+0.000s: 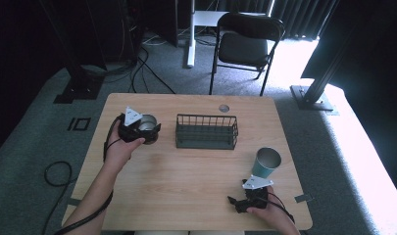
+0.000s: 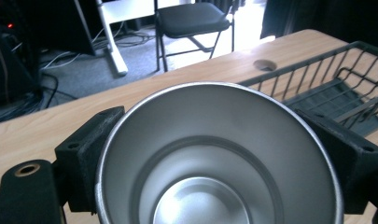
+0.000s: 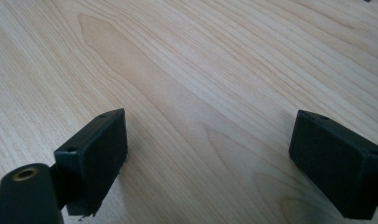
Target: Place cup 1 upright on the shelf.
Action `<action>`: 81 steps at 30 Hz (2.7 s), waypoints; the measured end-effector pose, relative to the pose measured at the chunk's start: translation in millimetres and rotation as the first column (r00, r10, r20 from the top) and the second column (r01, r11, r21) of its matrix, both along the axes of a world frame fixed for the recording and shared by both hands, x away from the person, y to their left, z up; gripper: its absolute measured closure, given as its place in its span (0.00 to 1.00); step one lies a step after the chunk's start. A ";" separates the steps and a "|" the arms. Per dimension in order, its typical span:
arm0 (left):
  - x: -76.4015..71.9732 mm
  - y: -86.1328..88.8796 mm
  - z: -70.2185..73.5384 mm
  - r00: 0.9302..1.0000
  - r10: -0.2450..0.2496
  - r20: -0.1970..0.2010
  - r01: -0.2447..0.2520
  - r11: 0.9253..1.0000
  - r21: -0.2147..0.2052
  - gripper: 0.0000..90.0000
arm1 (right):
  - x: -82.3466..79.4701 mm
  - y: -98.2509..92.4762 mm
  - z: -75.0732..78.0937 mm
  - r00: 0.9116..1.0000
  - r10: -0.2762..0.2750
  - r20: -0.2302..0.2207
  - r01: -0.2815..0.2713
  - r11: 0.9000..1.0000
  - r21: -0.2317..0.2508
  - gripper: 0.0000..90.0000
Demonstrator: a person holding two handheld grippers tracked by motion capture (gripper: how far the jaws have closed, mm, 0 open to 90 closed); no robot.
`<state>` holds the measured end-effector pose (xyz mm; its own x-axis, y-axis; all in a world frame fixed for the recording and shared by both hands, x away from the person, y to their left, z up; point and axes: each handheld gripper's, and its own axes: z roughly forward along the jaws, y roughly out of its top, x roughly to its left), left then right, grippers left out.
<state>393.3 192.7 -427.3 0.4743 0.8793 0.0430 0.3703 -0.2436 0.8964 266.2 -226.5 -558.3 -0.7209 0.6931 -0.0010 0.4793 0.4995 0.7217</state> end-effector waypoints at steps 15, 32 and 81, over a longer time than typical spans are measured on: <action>17.7 -43.5 25.0 0.996 -0.081 0.024 0.081 0.997 -0.016 0.15 | 0.0 0.0 0.0 1.000 0.000 0.000 0.000 1.000 0.001 0.12; 40.9 -91.9 35.1 0.989 -0.147 0.032 0.148 0.988 -0.038 0.15 | 0.0 0.1 -0.1 1.000 0.000 0.002 0.000 1.000 0.002 0.12; 71.2 -132.9 -48.1 0.985 -0.157 -0.066 0.157 0.988 -0.006 0.15 | -0.7 0.5 -0.1 1.000 0.008 0.001 -0.008 1.000 0.002 0.12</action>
